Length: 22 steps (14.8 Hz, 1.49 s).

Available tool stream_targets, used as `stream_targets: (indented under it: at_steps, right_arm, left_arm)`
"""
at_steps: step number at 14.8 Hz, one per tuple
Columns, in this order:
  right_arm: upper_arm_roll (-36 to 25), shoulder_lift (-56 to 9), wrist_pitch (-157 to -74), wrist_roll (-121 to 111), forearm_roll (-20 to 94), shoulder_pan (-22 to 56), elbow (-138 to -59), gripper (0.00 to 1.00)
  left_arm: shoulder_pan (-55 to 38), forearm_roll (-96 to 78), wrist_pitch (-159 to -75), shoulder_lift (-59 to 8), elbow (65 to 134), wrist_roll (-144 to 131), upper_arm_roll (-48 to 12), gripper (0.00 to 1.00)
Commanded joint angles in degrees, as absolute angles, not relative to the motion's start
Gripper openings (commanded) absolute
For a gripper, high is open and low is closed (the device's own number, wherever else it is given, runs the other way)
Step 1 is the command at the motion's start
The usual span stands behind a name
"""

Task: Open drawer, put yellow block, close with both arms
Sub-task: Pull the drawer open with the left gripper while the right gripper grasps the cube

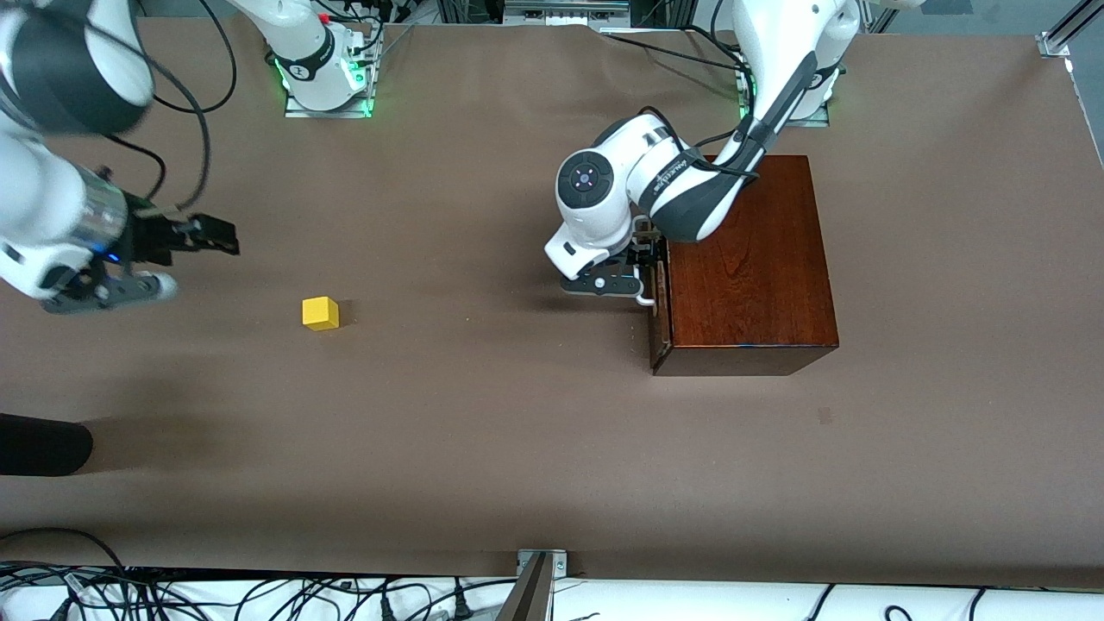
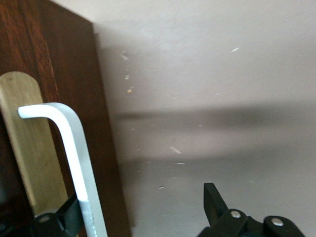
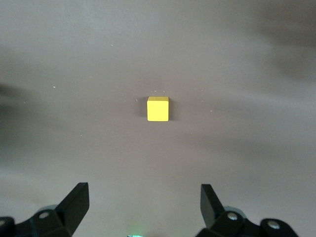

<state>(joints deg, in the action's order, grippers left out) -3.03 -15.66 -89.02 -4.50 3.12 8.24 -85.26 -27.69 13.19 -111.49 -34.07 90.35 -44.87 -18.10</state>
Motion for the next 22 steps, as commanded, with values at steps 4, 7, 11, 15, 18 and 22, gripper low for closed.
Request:
stream_targets:
  at_steps: [4, 7, 11, 15, 18, 22]
  right_arm:
    - [-2.72, -17.05, -105.17, -5.09, 3.60, 8.53, -96.74, 1.00]
    - [-2.72, -18.01, -114.06, -5.36, 3.60, 8.35, -102.55, 1.00]
    - [-2.55, -18.54, -121.97, -5.63, 3.95, 8.53, -108.62, 1.00]
    - [-2.20, -19.86, -128.48, -5.63, 4.04, 8.61, -113.19, 1.00]
    - [-0.97, -19.95, -135.07, -5.63, 4.13, 8.61, -118.02, 1.00]
    - [-0.88, -21.17, -136.84, -5.63, 4.13, 8.61, -119.79, 1.00]
  left_arm:
    - [-33.13, 13.36, -112.41, -41.04, 78.59, -46.84, -18.10, 1.00]
    - [-33.75, 13.62, -115.05, -41.04, 78.84, -48.78, -18.02, 1.00]
    - [-34.45, 13.36, -115.14, -40.78, 78.31, -50.27, -18.02, 1.00]
    - [-32.27, 13.89, -110.08, -33.87, 80.15, -46.69, -17.93, 1.00]
    - [-27.35, 13.36, -100.83, -27.71, 79.63, -36.69, -18.02, 1.00]
    - [-16.12, 9.24, -92.66, -20.32, 79.63, -26.56, -18.02, 1.00]
